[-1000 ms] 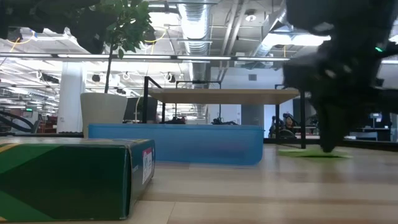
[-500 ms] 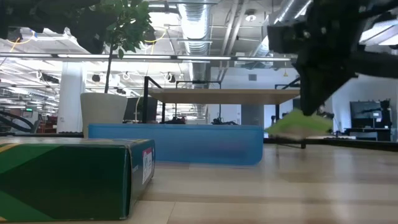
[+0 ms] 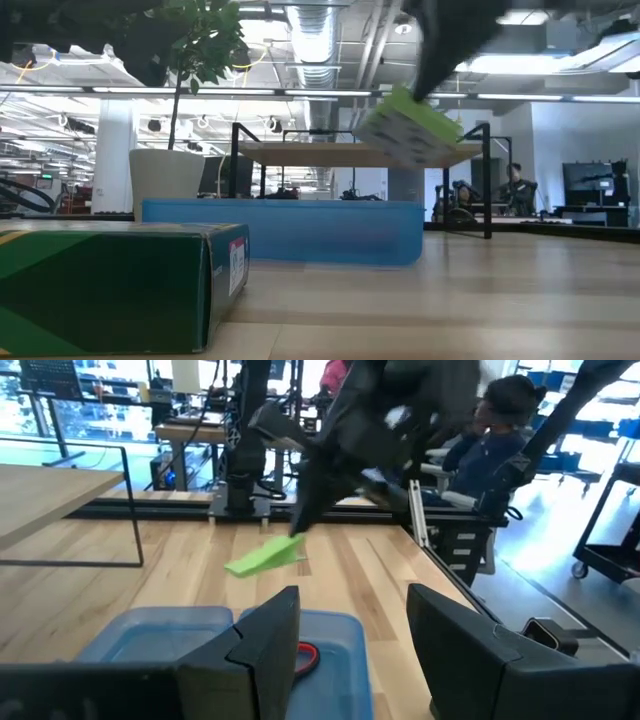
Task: Pack school essentials
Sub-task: Put the green sticky notes into the blue supply box
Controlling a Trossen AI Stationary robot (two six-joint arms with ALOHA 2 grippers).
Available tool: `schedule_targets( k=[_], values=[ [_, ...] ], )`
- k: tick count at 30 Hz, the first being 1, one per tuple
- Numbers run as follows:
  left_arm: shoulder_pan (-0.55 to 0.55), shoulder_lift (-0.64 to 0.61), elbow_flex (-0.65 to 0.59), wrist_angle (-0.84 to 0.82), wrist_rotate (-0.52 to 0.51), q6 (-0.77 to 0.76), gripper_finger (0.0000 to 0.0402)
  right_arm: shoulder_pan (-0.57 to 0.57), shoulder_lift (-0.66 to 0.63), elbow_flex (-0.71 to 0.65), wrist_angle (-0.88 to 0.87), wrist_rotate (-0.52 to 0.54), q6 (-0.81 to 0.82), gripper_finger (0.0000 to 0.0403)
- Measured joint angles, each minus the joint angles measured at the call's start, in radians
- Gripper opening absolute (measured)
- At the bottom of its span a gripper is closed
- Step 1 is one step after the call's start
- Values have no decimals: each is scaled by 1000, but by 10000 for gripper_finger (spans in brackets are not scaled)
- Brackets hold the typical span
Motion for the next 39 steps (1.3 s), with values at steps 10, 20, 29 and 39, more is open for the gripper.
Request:
schedule_targets(
  k=[10,20,29,39],
  values=[
    [0,0,0,0,-4,-10,174,-73,-1,41,275,-100,25,0],
    [0,0,0,0,-20,-9,174,-70,-1,41,327,-111,149,0],
    [0,0,0,0,-28,-10,174,-65,43,55,277,-151,206,0],
    [0,0,0,-7,-28,-13,174,-65,233,226,23,-236,224,0]
  ],
)
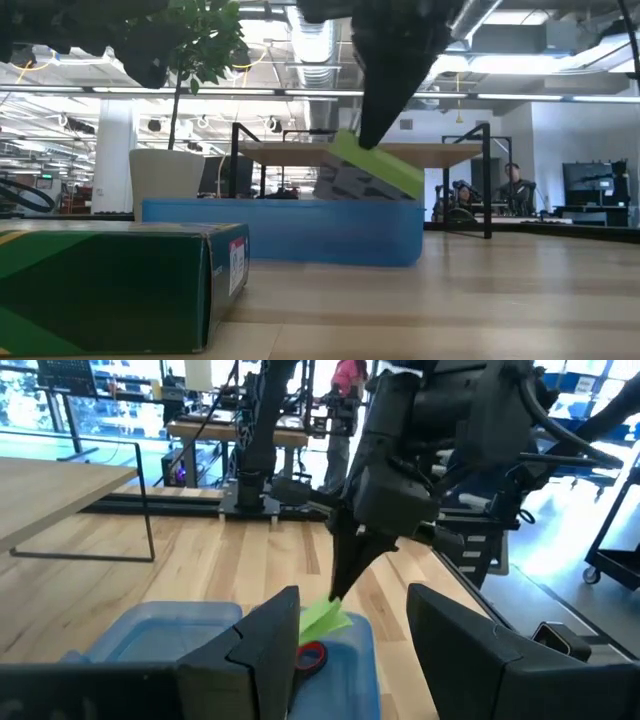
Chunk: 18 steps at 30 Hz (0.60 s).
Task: Pack school essentials
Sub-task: Put the green sticky notes into the blue supply box, then put the yellow crayon box into the blue supply box
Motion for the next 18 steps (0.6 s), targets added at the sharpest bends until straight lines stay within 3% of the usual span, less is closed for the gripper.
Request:
schedule_targets(
  k=[6,11,18],
  values=[
    [0,0,0,-2,0,-2,174,-18,59,71,-55,-11,8,3],
    [0,0,0,-3,0,-2,174,-40,61,75,-47,-70,3,29],
    [0,0,0,-3,0,-3,174,-67,61,75,-26,-72,-3,65]
  ],
)
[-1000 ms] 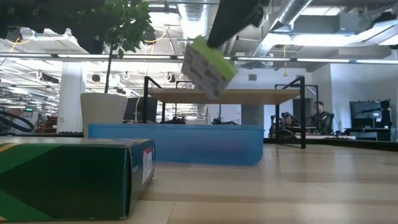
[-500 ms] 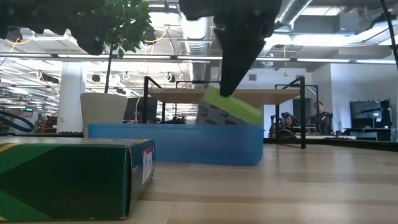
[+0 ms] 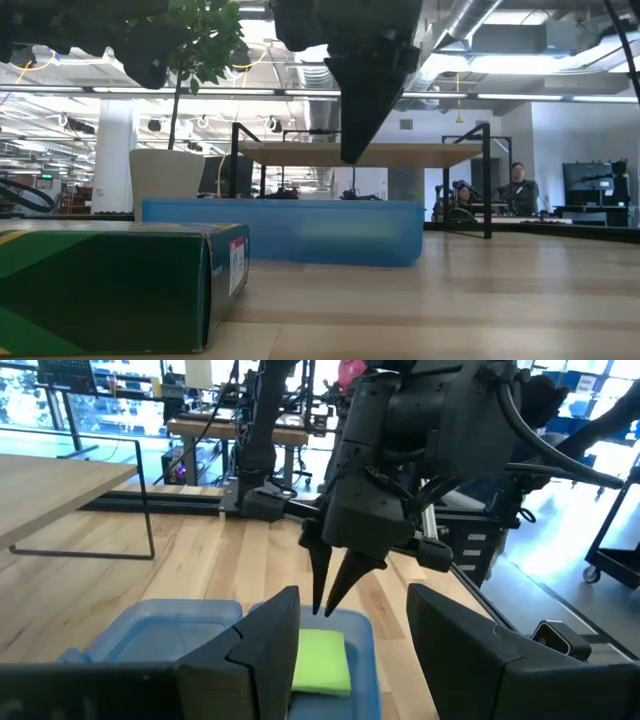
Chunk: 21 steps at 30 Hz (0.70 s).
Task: Pack school essentials
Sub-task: Put the yellow crayon box into the blue supply box
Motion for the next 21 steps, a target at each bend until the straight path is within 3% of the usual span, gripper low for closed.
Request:
schedule_targets(
  k=[11,21],
  values=[
    [0,0,0,0,9,-6,174,-7,-11,0,84,-10,-65,105],
    [-41,0,0,-28,82,-35,174,94,-32,0,245,-19,-169,131]
  ],
)
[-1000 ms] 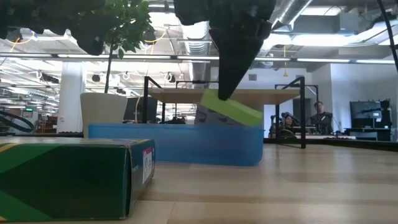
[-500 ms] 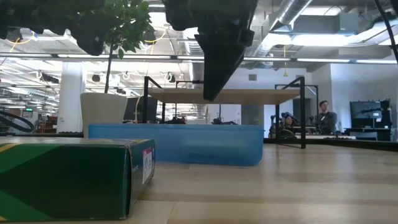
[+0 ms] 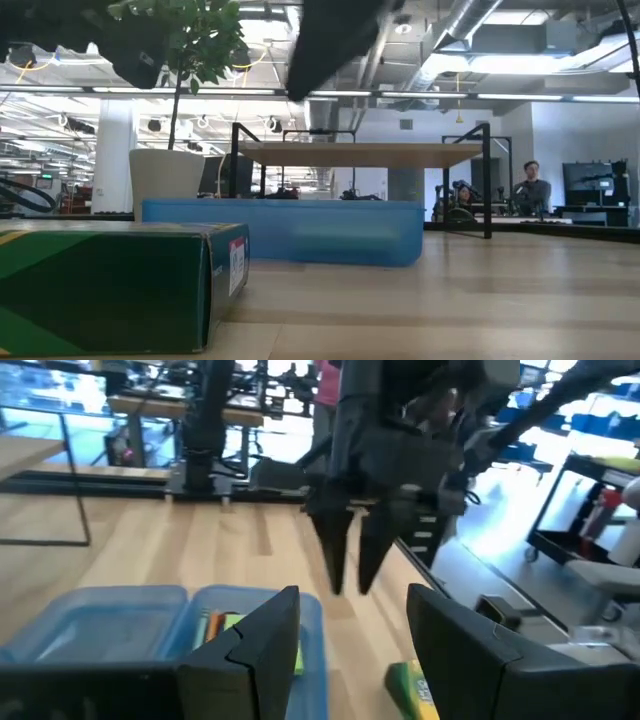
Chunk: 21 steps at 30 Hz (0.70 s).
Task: Pack school essentials
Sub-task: Put the yellow crayon box into the blue supply box
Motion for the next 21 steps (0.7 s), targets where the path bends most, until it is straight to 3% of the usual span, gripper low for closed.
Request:
schedule_targets(
  k=[9,21],
  values=[
    [-44,0,0,0,-35,7,174,47,6,0,335,-155,-50,171],
    [-44,0,0,-8,-59,15,174,43,87,0,433,-163,-55,332]
  ],
)
